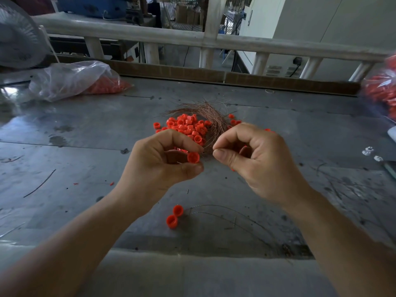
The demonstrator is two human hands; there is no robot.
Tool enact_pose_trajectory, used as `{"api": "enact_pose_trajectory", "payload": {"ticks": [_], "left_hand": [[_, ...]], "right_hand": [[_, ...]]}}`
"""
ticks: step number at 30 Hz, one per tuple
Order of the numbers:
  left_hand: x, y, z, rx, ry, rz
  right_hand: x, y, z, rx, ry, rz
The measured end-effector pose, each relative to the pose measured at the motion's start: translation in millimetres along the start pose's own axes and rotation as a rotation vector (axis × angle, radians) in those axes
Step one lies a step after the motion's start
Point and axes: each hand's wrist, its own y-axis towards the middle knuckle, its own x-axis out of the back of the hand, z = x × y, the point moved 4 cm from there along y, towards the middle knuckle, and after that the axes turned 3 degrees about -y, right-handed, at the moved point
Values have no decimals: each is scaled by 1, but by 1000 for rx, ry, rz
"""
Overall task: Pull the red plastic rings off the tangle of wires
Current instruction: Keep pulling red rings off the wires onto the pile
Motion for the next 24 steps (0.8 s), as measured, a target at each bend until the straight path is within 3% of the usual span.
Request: {"api": "enact_pose_trajectory", "payload": {"ticks": [24], "left_hand": [[-2,-1,0,-42,-91,138]], "right_hand": [[0,-2,0,1,-102,23]]}}
